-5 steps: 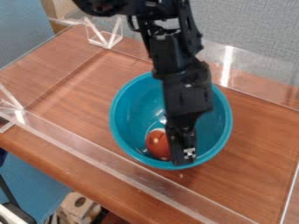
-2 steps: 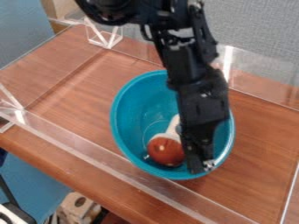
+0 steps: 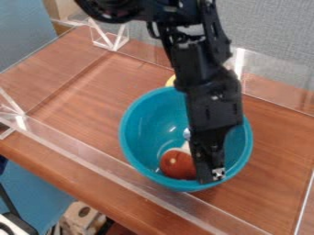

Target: Remove the yellow object from the blue bowl and put it on the table

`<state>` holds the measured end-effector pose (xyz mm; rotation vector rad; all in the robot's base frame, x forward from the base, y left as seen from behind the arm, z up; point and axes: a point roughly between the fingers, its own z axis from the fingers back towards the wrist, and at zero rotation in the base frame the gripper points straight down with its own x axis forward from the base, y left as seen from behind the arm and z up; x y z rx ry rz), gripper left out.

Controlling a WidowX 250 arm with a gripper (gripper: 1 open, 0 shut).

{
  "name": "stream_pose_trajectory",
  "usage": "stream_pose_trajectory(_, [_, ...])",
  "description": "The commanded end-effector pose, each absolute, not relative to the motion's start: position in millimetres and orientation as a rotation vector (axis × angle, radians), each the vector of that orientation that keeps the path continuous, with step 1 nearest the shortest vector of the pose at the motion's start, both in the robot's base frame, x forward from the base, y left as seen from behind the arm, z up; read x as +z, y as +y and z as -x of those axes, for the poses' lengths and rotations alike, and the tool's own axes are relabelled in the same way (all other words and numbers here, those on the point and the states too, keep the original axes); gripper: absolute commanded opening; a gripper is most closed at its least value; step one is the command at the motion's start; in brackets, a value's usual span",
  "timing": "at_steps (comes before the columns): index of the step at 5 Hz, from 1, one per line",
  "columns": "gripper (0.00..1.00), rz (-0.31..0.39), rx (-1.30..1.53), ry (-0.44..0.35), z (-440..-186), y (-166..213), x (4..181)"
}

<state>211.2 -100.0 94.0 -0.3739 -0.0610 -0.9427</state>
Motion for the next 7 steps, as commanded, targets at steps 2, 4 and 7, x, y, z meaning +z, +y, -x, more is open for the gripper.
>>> stream_pose_trajectory(2, [0.00, 0.361, -0.941, -0.131, -215.5, -102.2, 103.2])
stream_pose_trajectory(4, [0.00, 0.344, -0.885, -0.153, -222.4, -63.1, 124.0])
stream_pose_trajectory(7, [0.00, 0.337, -0.751, -0.183, -235.3, -10.0, 119.6])
